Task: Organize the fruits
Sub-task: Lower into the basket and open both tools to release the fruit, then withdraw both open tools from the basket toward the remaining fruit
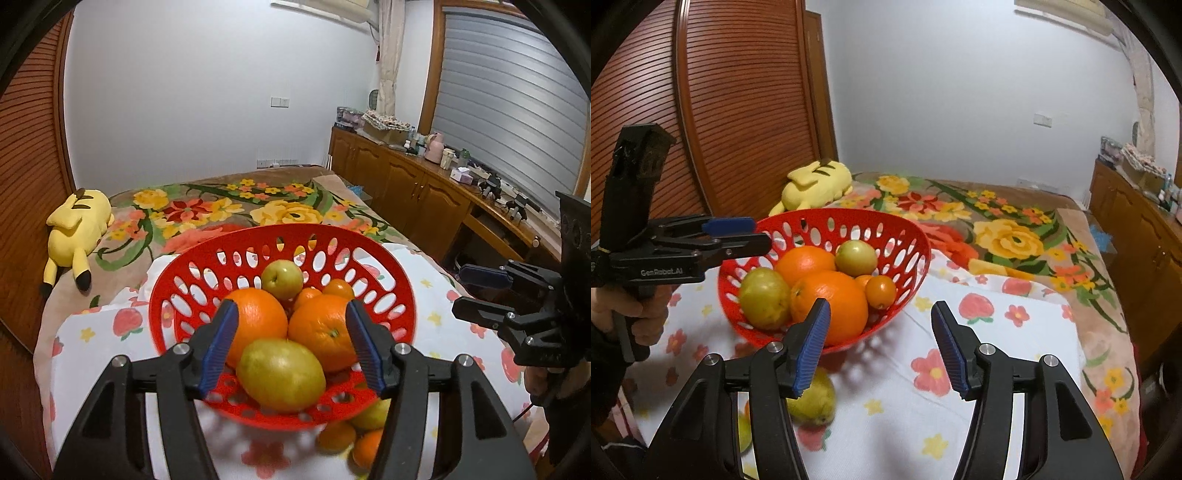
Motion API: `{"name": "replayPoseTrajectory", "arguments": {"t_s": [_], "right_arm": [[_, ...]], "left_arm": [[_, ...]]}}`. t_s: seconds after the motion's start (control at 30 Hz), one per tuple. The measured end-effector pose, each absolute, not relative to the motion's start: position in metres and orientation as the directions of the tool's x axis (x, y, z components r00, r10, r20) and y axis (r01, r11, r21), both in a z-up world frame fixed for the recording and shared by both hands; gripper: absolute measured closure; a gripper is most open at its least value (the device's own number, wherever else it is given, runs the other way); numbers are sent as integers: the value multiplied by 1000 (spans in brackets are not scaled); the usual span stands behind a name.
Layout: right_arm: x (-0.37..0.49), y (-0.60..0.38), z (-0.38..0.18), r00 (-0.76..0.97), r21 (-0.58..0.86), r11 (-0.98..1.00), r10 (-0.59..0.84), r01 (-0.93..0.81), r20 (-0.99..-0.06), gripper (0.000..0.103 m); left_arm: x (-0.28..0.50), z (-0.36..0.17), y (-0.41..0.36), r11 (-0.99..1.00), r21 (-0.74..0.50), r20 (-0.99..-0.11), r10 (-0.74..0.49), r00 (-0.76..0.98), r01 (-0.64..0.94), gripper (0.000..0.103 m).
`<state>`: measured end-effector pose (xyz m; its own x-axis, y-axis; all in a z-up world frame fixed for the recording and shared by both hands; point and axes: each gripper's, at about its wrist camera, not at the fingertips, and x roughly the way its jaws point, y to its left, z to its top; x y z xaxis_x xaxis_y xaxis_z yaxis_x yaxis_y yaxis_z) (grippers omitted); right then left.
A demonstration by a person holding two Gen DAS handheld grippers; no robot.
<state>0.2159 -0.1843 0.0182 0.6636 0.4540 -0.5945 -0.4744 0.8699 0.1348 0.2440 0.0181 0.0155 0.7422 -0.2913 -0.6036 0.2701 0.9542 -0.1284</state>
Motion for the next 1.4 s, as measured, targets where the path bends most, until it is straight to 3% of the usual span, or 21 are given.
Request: {"name": "replayPoseTrajectory", "arguments": {"t_s": [0.7,1.4], "right_arm": [[120,-192,10,702,148,904,407,-401,-584,36],[105,-192,-27,666,181,908,403,-379,-628,33]], "left_arm": [[149,7,22,960,-121,-601,-273,751,253,36],[135,-51,-4,946,-170,-691,-313,652,274,36]]}}
